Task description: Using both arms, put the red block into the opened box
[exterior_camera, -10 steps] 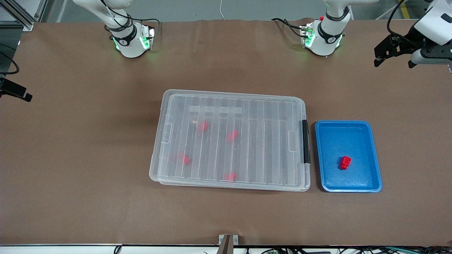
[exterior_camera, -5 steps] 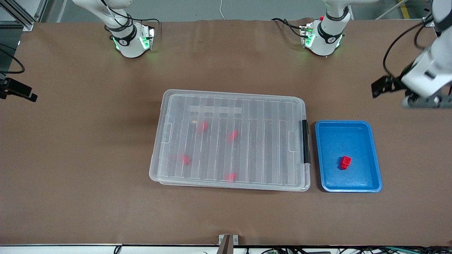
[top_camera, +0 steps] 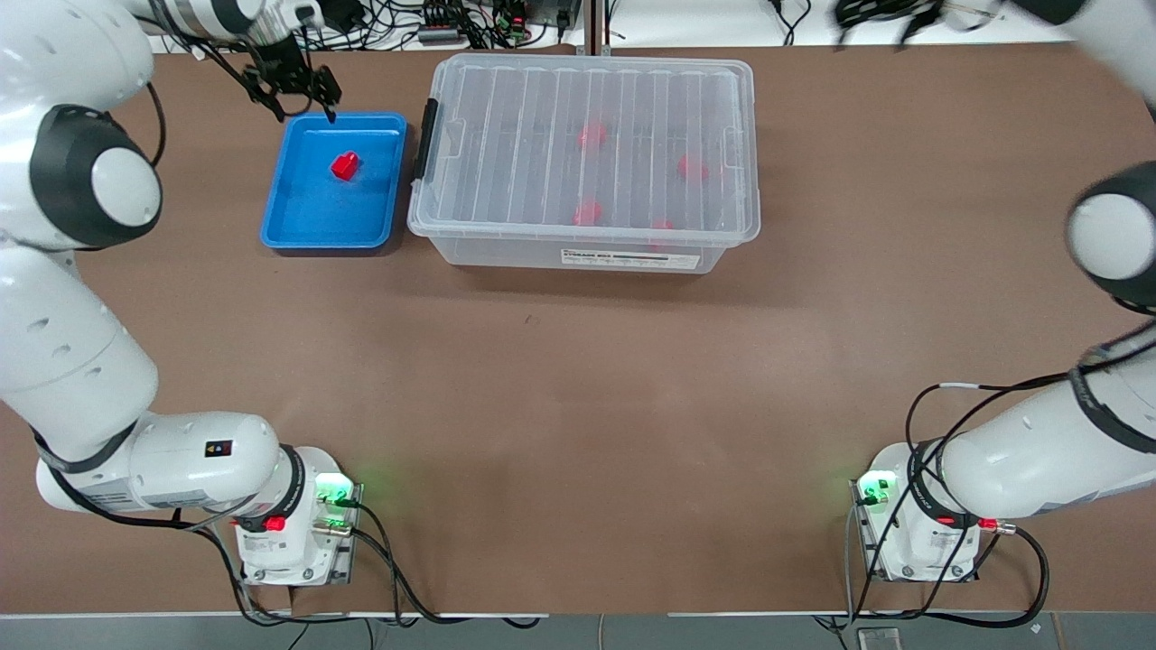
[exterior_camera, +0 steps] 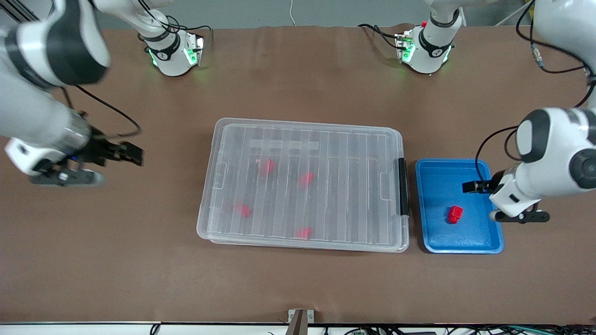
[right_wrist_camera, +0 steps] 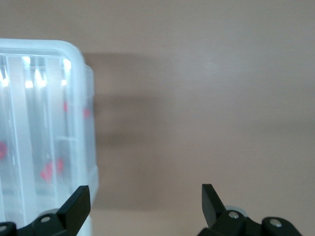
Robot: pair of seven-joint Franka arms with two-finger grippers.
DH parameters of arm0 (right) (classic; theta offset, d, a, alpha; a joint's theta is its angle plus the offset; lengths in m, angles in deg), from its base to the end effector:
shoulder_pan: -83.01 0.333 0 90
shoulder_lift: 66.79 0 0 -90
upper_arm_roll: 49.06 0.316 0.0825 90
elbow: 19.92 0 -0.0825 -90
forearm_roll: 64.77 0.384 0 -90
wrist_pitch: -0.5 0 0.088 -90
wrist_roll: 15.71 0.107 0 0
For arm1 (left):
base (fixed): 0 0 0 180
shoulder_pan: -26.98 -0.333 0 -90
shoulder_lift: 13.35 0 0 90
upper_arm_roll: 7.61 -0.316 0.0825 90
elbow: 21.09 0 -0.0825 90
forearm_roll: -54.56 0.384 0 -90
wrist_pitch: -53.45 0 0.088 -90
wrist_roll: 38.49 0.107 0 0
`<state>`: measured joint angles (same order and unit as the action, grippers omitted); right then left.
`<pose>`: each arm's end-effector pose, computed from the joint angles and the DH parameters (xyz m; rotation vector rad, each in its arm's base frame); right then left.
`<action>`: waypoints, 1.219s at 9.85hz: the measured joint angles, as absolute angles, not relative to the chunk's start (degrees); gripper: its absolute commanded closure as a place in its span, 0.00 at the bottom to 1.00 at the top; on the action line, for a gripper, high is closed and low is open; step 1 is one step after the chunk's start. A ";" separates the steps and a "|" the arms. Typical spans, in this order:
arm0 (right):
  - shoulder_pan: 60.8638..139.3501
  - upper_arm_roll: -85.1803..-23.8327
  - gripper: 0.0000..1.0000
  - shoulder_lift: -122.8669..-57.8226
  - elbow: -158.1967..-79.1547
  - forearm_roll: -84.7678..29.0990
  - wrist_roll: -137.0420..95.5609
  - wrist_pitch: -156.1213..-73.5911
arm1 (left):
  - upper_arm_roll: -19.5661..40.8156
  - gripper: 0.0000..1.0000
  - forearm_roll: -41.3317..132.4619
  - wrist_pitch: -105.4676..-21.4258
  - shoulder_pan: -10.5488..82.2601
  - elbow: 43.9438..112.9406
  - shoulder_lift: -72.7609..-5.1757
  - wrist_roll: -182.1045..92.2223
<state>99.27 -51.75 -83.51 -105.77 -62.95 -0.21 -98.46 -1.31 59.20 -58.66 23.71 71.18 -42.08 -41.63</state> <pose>0.6242 0.1573 0.4967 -3.1380 0.0597 0.1022 0.6661 -0.0213 0.3257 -3.1056 0.0386 0.2340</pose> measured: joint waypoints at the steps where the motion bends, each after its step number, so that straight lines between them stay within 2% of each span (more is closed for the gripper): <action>1: 102.53 -51.69 0.00 -87.02 -105.90 -62.95 2.82 -100.60 | -1.32 0.00 59.21 -61.87 23.50 71.11 -45.25 -41.63; 3: 106.09 -51.70 0.00 -91.65 -107.28 -62.95 4.37 -104.87 | -1.31 0.07 59.23 -67.30 22.73 70.94 -50.19 -40.08; 5: 106.56 -51.78 0.00 -92.73 -111.98 -62.98 4.37 -110.02 | -1.23 0.18 59.23 -71.15 22.72 70.80 -53.73 -39.41; 7: 106.57 -51.88 0.00 -92.58 -114.01 -63.02 4.34 -111.57 | -1.17 0.34 59.32 -73.47 22.77 70.72 -55.68 -39.37; 8: 106.55 -52.03 0.00 -92.37 -114.13 -63.06 4.33 -111.53 | -1.16 0.58 59.46 -73.61 22.77 70.68 -56.04 -39.37; 9: 106.35 -52.35 0.00 -92.30 -114.31 -63.19 4.29 -111.48 | -1.16 0.76 59.53 -73.63 22.77 70.64 -56.18 -39.37; 11: 105.57 -52.57 0.00 -92.15 -114.48 -63.79 3.97 -111.27 | -1.03 0.95 59.63 -73.67 22.87 70.17 -56.17 -38.73; 12: 105.04 -52.61 0.00 -91.95 -114.76 -64.06 3.42 -111.15 | -0.96 1.00 59.64 -73.69 22.87 69.52 -55.82 -37.18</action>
<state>105.04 -52.61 -91.95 -114.76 -64.06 3.42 -111.15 -0.96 59.64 -73.69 22.87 69.52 -55.82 -37.18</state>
